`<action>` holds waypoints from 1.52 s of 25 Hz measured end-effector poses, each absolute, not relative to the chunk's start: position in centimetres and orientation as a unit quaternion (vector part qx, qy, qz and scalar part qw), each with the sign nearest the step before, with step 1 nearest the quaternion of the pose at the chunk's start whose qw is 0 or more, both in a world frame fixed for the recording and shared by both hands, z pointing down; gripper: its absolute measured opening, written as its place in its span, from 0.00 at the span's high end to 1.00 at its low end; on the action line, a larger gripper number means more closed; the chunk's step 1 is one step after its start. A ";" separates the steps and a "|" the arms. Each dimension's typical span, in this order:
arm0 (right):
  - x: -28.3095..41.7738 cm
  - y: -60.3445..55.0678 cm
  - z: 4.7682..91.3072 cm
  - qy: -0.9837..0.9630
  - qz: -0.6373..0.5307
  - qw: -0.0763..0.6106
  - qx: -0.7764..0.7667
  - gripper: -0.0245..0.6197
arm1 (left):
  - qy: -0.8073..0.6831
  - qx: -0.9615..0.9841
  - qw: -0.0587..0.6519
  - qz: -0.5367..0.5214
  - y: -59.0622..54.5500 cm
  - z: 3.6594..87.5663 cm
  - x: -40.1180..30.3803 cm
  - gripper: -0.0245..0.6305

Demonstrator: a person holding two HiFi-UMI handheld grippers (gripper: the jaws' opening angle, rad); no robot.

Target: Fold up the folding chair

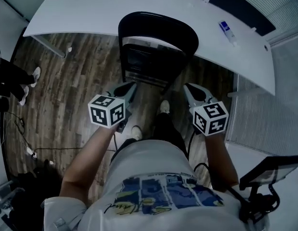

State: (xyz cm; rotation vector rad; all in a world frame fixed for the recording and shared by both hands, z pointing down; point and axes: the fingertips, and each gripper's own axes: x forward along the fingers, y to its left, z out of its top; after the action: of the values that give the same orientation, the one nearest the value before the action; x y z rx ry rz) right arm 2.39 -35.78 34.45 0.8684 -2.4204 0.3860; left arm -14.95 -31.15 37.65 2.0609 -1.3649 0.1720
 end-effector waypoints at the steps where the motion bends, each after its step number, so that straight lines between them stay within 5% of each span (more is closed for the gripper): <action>1: 2.6 -34.6 34.4 -0.895 0.146 0.267 0.327 0.96 | -0.514 0.791 0.322 0.071 -30.3 37.4 -14.7 0.96; 38: 13.1 -9.0 32.0 -0.920 0.164 0.204 0.290 0.96 | -0.472 0.832 0.249 0.150 -6.9 30.3 -1.8 0.96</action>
State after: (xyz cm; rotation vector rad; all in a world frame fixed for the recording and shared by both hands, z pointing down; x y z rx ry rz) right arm 13.12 -9.01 32.03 0.8092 -2.5668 0.4587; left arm -1.83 -6.89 30.31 2.2674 -1.2871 0.4086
